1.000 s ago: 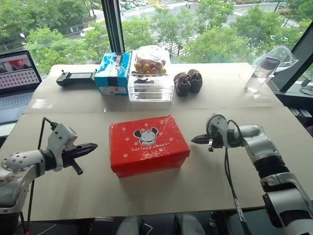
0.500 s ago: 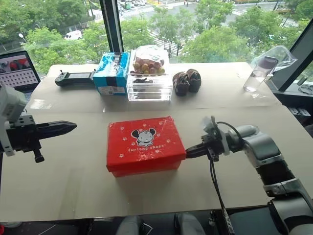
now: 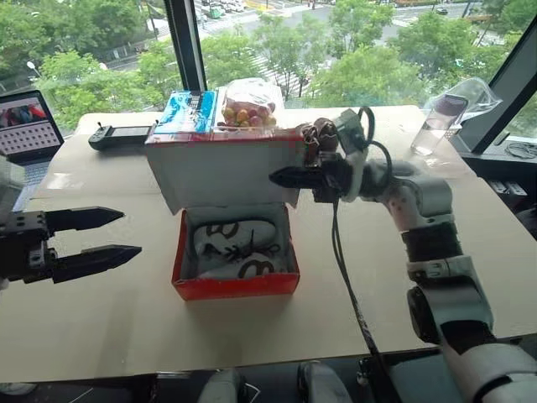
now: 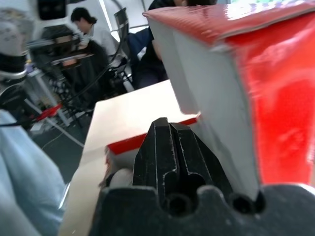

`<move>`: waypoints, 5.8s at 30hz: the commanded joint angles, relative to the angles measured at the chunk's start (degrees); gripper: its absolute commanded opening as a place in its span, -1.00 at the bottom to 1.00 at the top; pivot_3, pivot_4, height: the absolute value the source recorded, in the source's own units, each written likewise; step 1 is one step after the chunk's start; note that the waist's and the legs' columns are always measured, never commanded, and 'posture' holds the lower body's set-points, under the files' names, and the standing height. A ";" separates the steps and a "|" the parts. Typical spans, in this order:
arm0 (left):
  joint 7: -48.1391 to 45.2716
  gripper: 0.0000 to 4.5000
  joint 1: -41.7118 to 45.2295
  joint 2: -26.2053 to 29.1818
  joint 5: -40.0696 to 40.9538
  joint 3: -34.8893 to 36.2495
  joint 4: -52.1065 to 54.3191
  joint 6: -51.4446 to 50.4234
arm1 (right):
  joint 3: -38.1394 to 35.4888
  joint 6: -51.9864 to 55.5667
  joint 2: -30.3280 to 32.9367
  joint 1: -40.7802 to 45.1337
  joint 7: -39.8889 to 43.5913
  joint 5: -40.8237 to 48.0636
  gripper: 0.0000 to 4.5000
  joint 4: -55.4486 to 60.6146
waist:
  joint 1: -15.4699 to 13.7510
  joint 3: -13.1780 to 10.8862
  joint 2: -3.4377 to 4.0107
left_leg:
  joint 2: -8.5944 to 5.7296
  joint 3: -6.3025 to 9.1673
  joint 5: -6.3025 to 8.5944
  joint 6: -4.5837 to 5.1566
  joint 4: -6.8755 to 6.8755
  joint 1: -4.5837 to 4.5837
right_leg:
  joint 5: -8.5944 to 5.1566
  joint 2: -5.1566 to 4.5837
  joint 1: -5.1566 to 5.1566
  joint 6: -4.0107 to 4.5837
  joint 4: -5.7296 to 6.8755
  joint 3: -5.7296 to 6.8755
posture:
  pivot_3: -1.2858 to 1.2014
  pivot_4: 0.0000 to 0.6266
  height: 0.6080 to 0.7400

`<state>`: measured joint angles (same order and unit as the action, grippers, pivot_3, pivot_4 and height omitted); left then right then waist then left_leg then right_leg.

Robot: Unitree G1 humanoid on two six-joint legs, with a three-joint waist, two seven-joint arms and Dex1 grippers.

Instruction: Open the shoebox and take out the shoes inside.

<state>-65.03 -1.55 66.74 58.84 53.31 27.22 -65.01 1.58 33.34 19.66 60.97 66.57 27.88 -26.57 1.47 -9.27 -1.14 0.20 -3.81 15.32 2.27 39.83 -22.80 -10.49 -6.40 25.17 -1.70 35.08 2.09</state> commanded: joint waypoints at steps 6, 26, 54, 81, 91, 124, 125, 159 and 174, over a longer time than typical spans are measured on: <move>0.69 0.98 -3.49 -1.34 2.52 2.96 2.82 0.22 | 2.75 -6.95 -0.66 2.41 -2.08 -7.69 -1.00 -6.10 | -0.45 -0.02 0.02 | -0.01 0.06 -0.01 -0.01 -0.01 -0.27 | 0.00 -0.02 0.08 0.01 0.02 0.12 | 0.03 -0.52 1.00; -0.55 1.00 -5.29 -1.64 -5.85 -7.75 2.25 10.83 | 17.63 -15.31 3.11 -0.80 3.39 -21.60 0.97 5.21 | 0.41 -0.04 0.01 | 0.04 0.05 -0.03 -0.06 -0.02 -0.08 | -0.04 0.06 0.06 0.09 0.02 0.07 | 0.03 -0.52 1.00; 1.67 1.00 -7.25 -3.28 -7.65 -7.79 3.75 12.24 | 20.89 -17.82 -0.46 -1.97 6.26 -26.98 0.97 0.20 | 0.91 -0.05 0.01 | 0.10 0.07 -0.03 -0.06 -0.03 -0.06 | -0.04 0.07 0.05 0.10 0.02 0.08 | 0.03 -0.52 1.00; 0.89 1.00 -5.83 -2.85 -7.98 -10.74 1.97 14.19 | -12.19 15.68 0.30 8.78 -8.21 1.12 -0.72 4.75 | 0.66 -0.10 0.03 | 0.16 0.10 -0.01 -0.03 -0.06 -0.14 | -0.03 0.06 0.09 0.13 -0.01 0.14 | 0.03 -0.52 1.00; -0.13 1.00 0.88 -1.97 -9.19 -20.01 -2.60 17.03 | -30.80 28.24 6.69 8.41 -43.19 2.50 -0.72 -11.81 | -0.27 -0.10 0.03 | 0.13 0.01 0.00 -0.01 -0.11 -0.25 | 0.01 0.01 0.13 0.22 -0.05 0.16 | 0.03 -0.52 1.00; 0.28 1.00 6.34 -2.29 -10.67 -25.05 -3.63 17.20 | 10.41 14.74 19.67 0.67 2.74 -1.86 0.98 23.66 | 1.38 -0.23 0.16 | 0.47 -0.10 0.30 0.53 -0.02 -0.36 | 0.04 0.39 0.22 0.02 0.02 -0.06 | 0.03 -0.52 1.00; 0.53 1.00 6.36 -2.43 -10.59 -25.16 -3.43 17.16 | 12.26 15.26 18.60 1.00 4.50 -1.42 0.98 24.43 | 1.06 -0.23 0.16 | 0.46 -0.10 0.32 0.55 0.04 -0.39 | 0.04 0.36 0.22 0.02 0.01 -0.04 | 0.03 -0.52 1.00; 6.65 1.00 0.13 -5.20 -10.49 -18.72 3.26 16.53 | 32.48 15.47 5.00 0.11 16.70 -12.71 -0.05 8.13 | -0.55 -0.20 0.10 | 0.34 -0.05 0.04 0.05 0.20 -0.30 | 0.06 0.30 0.14 0.08 0.00 0.09 | 0.03 -0.52 1.00; 6.79 1.00 1.45 -5.72 -10.83 -21.17 2.23 17.32 | 17.26 22.20 0.89 8.03 14.40 -6.55 -0.98 0.04 | -0.47 -0.21 0.11 | 0.36 -0.04 -0.01 -0.03 0.13 -0.35 | 0.07 0.33 0.21 0.15 0.05 0.09 | 0.03 -0.52 1.00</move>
<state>-58.10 -0.77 61.05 47.44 32.06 29.21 -48.76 23.42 53.74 20.30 66.39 81.32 18.61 -26.97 1.00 -9.47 -1.03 0.56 -3.85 15.31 2.24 39.96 -23.16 -10.42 -6.07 25.38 -1.55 35.14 2.18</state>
